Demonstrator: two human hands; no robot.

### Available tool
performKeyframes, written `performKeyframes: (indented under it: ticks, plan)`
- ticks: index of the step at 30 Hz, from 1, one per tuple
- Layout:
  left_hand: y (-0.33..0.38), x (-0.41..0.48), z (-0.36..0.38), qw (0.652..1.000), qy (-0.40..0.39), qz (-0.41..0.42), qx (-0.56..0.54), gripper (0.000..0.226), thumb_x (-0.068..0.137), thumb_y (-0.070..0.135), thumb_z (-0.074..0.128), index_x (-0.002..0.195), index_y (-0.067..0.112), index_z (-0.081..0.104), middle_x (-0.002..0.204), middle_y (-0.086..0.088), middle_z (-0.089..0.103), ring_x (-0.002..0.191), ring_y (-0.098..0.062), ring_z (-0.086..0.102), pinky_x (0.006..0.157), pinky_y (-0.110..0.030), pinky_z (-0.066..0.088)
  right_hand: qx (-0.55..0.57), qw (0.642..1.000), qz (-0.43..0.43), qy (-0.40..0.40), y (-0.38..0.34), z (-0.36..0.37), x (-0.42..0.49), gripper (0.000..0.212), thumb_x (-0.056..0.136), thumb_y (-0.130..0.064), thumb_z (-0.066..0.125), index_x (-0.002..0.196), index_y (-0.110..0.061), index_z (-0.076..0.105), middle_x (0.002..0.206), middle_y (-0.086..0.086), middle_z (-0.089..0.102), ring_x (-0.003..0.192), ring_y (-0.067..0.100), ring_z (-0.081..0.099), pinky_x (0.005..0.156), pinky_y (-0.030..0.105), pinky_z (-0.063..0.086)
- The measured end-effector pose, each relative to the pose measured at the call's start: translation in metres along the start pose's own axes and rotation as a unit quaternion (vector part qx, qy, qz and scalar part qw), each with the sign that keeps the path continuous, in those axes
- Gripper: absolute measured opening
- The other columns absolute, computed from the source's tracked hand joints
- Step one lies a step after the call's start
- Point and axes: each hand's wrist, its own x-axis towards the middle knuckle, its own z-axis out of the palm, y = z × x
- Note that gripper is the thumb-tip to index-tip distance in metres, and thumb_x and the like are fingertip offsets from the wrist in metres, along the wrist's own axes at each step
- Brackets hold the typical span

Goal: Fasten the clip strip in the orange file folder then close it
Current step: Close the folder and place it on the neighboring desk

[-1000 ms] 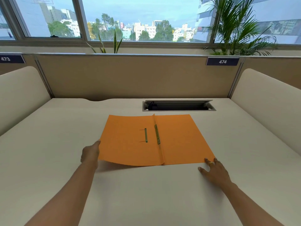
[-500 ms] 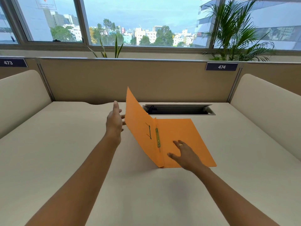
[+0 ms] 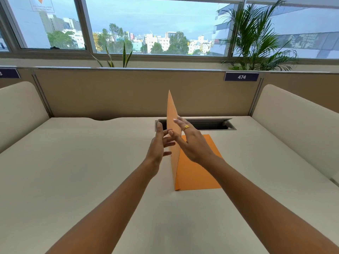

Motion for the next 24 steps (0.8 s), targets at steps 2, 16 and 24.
performKeyframes:
  ticks: [2, 16, 24]
  plan:
    - [-0.008, 0.001, 0.000, 1.000, -0.018, -0.006, 0.022, 0.062, 0.095, 0.051, 0.010, 0.133, 0.020, 0.048, 0.132, -0.010, 0.057, 0.115, -0.019, 0.051, 0.096, -0.042, 0.039, -0.007, 1.000, 0.005, 0.017, 0.004, -0.003, -0.003, 0.050, 0.093, -0.036, 0.041, 0.138, -0.015, 0.033, 0.152, 0.002, 0.028, 0.136, 0.019, 0.032, 0.100, 0.023, 0.028]
    - [-0.104, 0.006, 0.000, 0.863, -0.225, -0.038, 0.451, 0.052, 0.099, 0.036, 0.034, 0.146, 0.014, 0.027, 0.157, -0.005, 0.022, 0.143, -0.021, 0.023, 0.117, -0.037, 0.021, 0.001, 0.972, 0.147, 0.182, 0.084, -0.035, -0.040, 0.040, 0.090, -0.016, 0.054, 0.128, -0.005, 0.048, 0.131, 0.017, 0.055, 0.117, 0.029, 0.054, 0.100, 0.042, 0.046]
    - [-0.122, -0.004, 0.001, 0.760, -0.326, -0.050, 0.559, 0.059, 0.100, 0.035, 0.028, 0.150, 0.013, 0.003, 0.160, -0.004, -0.003, 0.148, -0.018, 0.001, 0.120, -0.034, 0.009, 0.015, 0.936, 0.305, 0.176, 0.139, -0.032, -0.071, 0.041, 0.086, -0.004, 0.055, 0.127, -0.001, 0.048, 0.121, 0.023, 0.060, 0.106, 0.037, 0.058, 0.095, 0.039, 0.045]
